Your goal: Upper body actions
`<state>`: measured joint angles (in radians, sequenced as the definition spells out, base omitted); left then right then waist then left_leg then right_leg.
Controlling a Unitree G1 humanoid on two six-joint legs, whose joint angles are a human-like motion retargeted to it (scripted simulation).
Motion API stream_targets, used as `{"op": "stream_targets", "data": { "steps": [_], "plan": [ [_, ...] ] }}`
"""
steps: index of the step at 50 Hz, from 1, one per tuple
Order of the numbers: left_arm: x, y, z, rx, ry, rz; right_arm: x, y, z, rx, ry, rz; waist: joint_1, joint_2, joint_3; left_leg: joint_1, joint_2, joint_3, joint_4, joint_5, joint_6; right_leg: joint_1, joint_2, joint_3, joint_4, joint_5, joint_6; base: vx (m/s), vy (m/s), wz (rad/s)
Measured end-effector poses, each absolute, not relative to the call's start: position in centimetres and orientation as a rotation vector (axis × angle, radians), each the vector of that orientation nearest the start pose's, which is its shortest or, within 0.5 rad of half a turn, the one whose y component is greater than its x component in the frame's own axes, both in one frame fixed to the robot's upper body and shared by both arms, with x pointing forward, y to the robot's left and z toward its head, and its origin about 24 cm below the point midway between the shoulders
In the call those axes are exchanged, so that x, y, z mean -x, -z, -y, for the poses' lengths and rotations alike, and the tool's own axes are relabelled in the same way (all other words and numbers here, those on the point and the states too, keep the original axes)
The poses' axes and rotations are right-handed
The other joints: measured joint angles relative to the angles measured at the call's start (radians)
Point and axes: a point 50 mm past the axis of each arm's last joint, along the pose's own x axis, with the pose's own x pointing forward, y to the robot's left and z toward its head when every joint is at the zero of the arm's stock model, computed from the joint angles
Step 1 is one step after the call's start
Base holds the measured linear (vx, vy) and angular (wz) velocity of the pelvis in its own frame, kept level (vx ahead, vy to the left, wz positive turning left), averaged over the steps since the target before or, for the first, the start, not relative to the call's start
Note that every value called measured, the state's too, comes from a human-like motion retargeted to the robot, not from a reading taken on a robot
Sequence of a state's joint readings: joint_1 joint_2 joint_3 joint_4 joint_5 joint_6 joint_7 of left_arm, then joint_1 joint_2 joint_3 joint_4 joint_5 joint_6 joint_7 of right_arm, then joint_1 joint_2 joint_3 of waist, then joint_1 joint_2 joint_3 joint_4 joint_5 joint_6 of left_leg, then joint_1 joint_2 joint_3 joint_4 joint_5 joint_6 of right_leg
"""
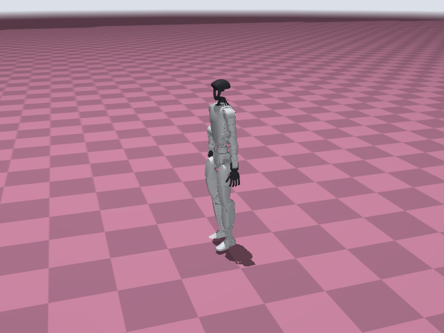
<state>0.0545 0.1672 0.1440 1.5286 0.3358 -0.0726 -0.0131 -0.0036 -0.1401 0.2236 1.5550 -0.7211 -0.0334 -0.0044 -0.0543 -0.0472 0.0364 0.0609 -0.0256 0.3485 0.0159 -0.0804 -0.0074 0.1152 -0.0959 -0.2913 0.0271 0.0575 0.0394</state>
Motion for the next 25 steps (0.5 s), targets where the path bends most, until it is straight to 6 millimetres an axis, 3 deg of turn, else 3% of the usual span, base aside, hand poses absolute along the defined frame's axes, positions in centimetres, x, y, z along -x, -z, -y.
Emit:
{"op": "stream_targets", "data": {
  "steps": [25],
  "plan": [
    [-0.29, 17.58, -21.82, -0.259, 0.034, -1.52, -1.71, 17.81, 20.25, 0.844, -0.652, -1.453, -0.004, 0.003, -0.006, -0.003, -0.001, -0.005, 0.002, -0.001, 0.001, -0.002, -0.001, -0.003, 0.001, 0.0, 0.0, 0.0, 0.0, 0.0]
  ]
}}
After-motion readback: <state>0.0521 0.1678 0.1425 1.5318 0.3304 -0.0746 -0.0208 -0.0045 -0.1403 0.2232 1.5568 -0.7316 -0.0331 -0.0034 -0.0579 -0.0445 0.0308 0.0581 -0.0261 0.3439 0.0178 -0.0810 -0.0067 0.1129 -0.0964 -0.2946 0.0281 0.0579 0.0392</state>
